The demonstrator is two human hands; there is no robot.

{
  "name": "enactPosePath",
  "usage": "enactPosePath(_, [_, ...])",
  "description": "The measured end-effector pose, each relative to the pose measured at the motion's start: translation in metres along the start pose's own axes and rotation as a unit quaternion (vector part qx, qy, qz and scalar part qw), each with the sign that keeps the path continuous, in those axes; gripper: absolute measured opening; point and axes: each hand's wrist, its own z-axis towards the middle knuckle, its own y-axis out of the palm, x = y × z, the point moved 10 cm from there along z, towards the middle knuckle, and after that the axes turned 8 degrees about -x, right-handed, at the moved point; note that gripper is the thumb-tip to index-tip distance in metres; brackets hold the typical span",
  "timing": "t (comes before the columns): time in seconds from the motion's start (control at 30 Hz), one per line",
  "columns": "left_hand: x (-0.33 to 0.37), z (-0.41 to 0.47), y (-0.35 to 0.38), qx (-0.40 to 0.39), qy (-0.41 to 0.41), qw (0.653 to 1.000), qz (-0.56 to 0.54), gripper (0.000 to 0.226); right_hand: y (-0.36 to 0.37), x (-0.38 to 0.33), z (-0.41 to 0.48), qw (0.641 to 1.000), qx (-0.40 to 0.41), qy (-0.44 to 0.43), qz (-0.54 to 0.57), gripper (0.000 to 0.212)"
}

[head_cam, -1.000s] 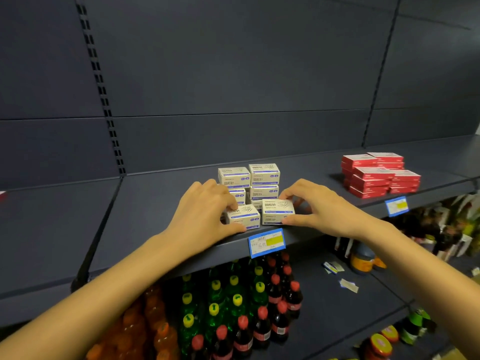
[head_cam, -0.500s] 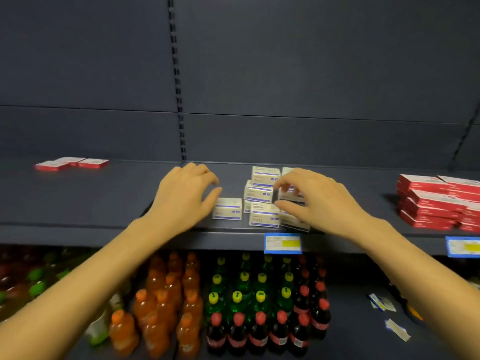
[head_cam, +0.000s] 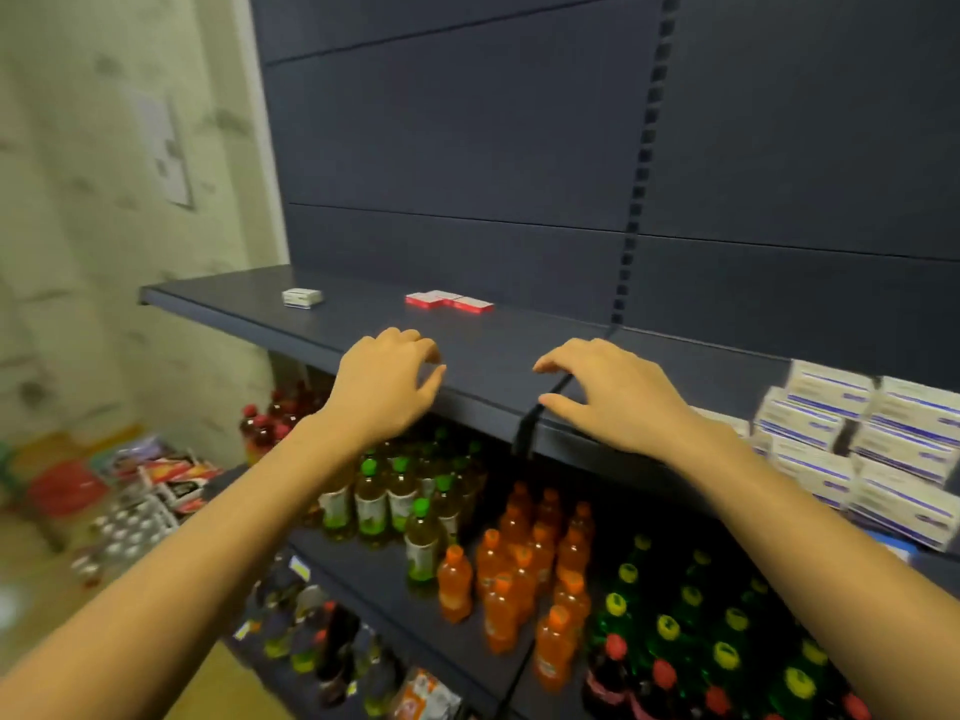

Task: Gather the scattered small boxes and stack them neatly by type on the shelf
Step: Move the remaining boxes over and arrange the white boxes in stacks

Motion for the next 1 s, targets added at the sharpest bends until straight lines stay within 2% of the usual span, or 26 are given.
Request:
enactPosePath(0.23, [-0.100,-0.003,-0.004,-0.004,-0.051,0.999,0.011,0.032,0.029,-0.050,0.080,1.000,-0.012,-0.023,0.001,0.035])
enactPosePath(0.53, [-0.197,0.043,0.022,-0.045,-0.010,0.999,0.016,0.032,0.066,-0.078,0.187,0.999,-0.017,0.043,0.008,0.038])
enactPosePath(0.77, [-0.234,0.089,0.052,-0.072,0.035,0.997,-0.006,0.032,0.100,-0.067,0.240,0.992,-0.051,0.118,0.018,0.041])
enactPosePath(1.0, [-0.240,0.152,0.084,-0.084,0.071,0.992,-0.054,0.029,0.111,-0.011,0.272,0.978,-0.069,0.197,-0.001,0.040])
